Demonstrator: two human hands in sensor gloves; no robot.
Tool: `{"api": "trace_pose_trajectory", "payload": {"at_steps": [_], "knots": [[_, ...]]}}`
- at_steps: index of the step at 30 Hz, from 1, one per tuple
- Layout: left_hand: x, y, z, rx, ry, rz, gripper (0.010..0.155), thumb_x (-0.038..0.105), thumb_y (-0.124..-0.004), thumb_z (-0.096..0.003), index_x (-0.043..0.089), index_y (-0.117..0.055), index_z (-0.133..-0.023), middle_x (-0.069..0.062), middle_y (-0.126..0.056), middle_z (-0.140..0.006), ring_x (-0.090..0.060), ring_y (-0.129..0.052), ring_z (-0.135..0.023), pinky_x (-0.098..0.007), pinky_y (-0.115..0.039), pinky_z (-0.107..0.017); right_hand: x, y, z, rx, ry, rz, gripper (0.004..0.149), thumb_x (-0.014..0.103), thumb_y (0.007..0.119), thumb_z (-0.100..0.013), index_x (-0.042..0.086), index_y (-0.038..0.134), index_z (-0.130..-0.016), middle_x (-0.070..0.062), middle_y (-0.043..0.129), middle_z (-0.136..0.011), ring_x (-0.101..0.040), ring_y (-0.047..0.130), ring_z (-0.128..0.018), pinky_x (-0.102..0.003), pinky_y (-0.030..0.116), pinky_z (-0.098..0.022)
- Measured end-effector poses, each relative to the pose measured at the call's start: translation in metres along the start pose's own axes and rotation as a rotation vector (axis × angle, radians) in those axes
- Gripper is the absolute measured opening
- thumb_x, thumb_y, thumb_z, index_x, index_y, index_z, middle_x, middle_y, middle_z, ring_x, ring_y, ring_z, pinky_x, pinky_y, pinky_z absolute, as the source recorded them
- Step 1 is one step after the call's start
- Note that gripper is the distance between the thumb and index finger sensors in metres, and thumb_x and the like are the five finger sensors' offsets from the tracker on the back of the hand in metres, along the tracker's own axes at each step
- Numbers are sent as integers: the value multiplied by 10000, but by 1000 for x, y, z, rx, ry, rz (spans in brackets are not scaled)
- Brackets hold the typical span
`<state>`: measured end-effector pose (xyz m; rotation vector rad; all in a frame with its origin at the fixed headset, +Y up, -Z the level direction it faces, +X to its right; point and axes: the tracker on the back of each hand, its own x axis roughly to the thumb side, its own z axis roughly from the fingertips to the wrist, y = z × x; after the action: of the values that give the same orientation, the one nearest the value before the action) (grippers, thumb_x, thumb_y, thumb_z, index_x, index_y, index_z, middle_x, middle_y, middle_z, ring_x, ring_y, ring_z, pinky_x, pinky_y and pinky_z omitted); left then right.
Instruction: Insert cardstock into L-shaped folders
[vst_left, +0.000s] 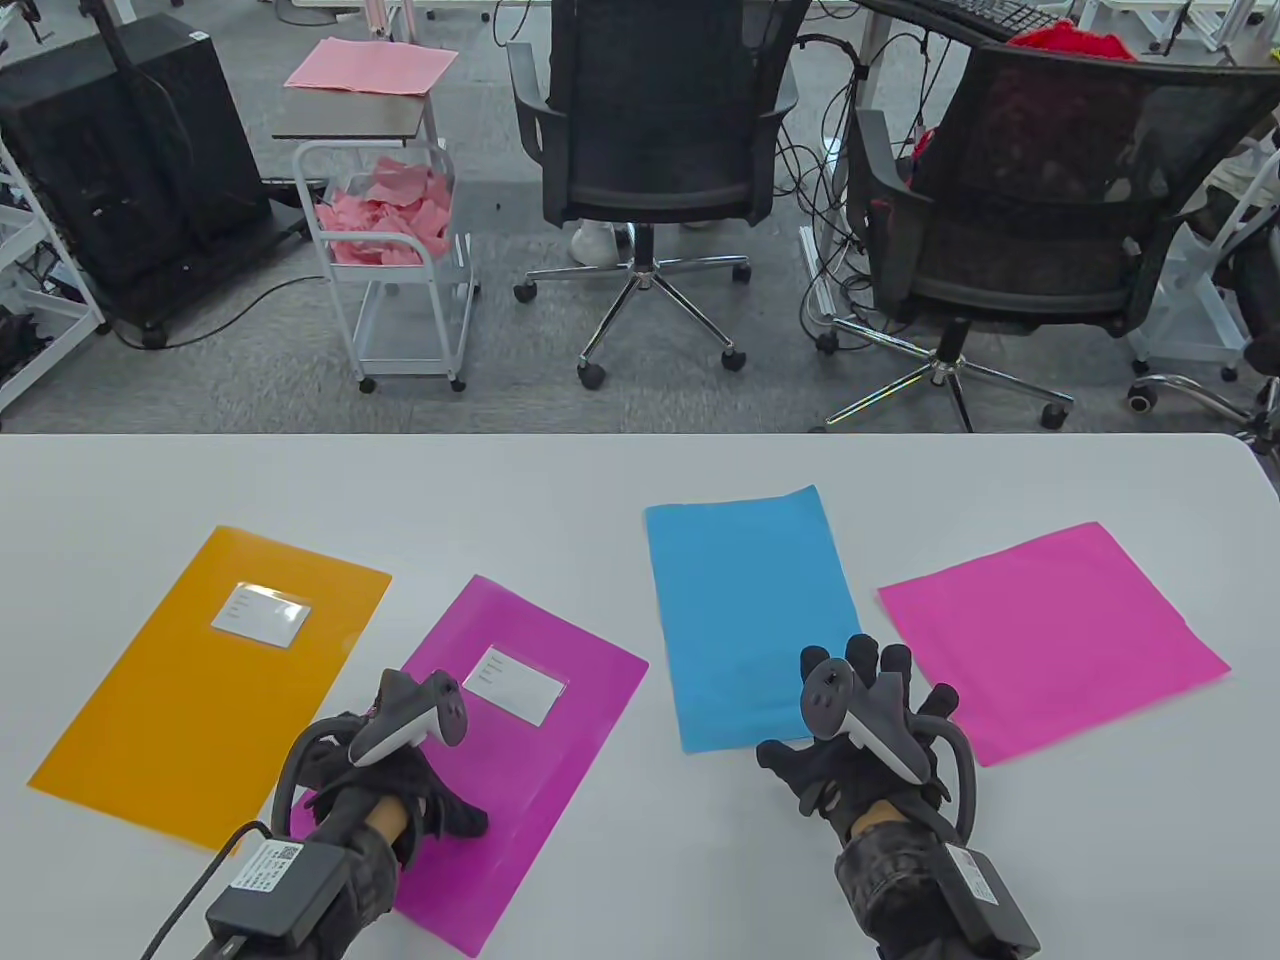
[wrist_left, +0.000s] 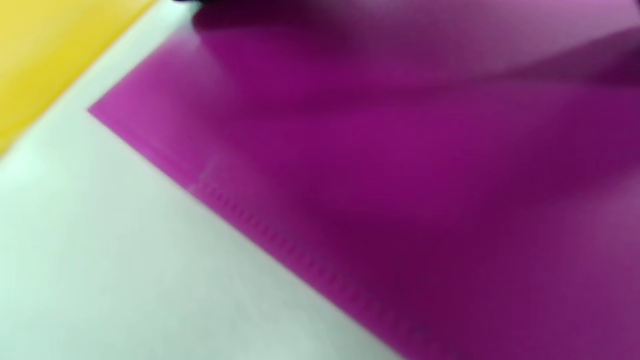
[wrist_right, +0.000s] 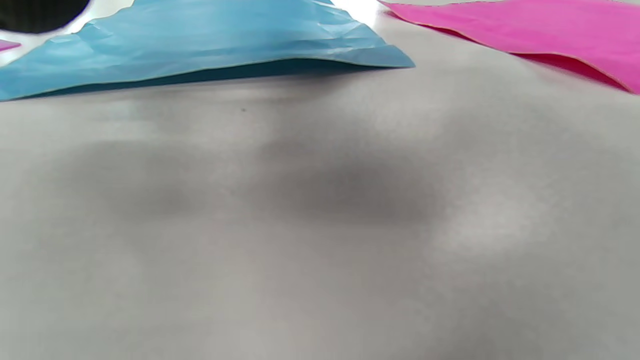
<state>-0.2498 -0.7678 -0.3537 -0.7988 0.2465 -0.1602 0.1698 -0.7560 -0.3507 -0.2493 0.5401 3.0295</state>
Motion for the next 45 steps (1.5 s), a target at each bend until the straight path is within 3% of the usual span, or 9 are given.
{"api": "trace_pose_trajectory", "payload": {"at_steps": [14, 22, 26, 30, 33, 36, 39, 42, 45], "knots": [[-3, 0, 0, 121, 18, 49, 1481, 848, -842, -96, 1, 10, -963, -424, -296, -1010, -654, -561, -961, -785, -405, -661, -6, -5, 0, -22, -24, -96, 967, 821, 620, -284, 444, -15, -908, -35, -116, -1045, -347, -45, -987, -742, 102, -655], [2, 5, 20, 394, -26, 97, 1191, 657, -939, -149, 55, -371, -1005, -126, -785, -877, -357, -970, -623, -587, -751, -629, 4, -4, 2, -76, -80, -120, 953, 776, 659, -300, 426, 31, -926, -61, -9, -1077, -340, 94, -1022, -750, 264, -684], [-24, 18, 34, 433, -296, 433, 918, 495, -1006, -229, 125, -570, -947, -33, -941, -665, -205, -1126, -335, -509, -859, -545, 13, -15, 11, -207, -208, -337, 921, 709, 705, -313, 360, 150, -961, -130, 229, -1095, -403, 403, -975, -621, 581, -607], [-48, 42, 55, 321, -694, 623, 863, 453, -1010, -292, 142, -563, -961, -52, -929, -673, -240, -1102, -334, -527, -830, -557, 25, -27, 22, -250, -400, -590, 919, 697, 723, -318, 285, 239, -981, -177, 353, -1071, -429, 520, -884, -544, 676, -493], [-48, 56, 73, 349, -841, 492, 870, 482, -1003, -286, 177, -558, -969, -33, -925, -700, -224, -1106, -362, -520, -834, -567, 42, -26, 27, -137, -595, -815, 926, 688, 739, -329, 201, 302, -984, -197, 468, -1044, -432, 649, -812, -513, 736, -416], [-31, 54, 81, 377, -896, 276, 881, 497, -1001, -275, 232, -541, -979, -16, -908, -741, -224, -1101, -419, -525, -814, -597, 62, -16, 26, 162, -815, -1065, 822, 583, 759, -406, 96, 386, -953, -214, 781, -835, -369, 902, -540, -423, 827, -244], [-21, 44, 79, 494, -865, 131, 967, 548, -981, -247, 210, -472, -996, -53, -852, -816, -271, -1090, -529, -554, -789, -609, 72, -3, 26, 433, -798, -1110, 555, 431, 767, -413, 94, 641, -835, -157, 979, -514, -307, 984, -260, -389, 849, -52], [-19, 27, 70, 601, -737, -14, 1049, 629, -886, -297, 179, -296, -1038, -244, -531, -1046, -485, -823, -918, -650, -671, -643, 73, 4, 23, 535, -745, -1227, 483, 389, 756, -430, 61, 698, -780, -164, 987, -436, -252, 993, -149, -301, 861, 27], [-11, 4, 69, 572, -737, -79, 1090, 702, -818, -294, 162, -224, -1032, -215, -424, -1082, -501, -723, -975, -670, -651, -646, 71, 20, 23, 562, -489, -1200, 492, 396, 731, -443, 48, 675, -786, -146, 987, -433, -216, 1001, -133, -248, 883, 36]]}}
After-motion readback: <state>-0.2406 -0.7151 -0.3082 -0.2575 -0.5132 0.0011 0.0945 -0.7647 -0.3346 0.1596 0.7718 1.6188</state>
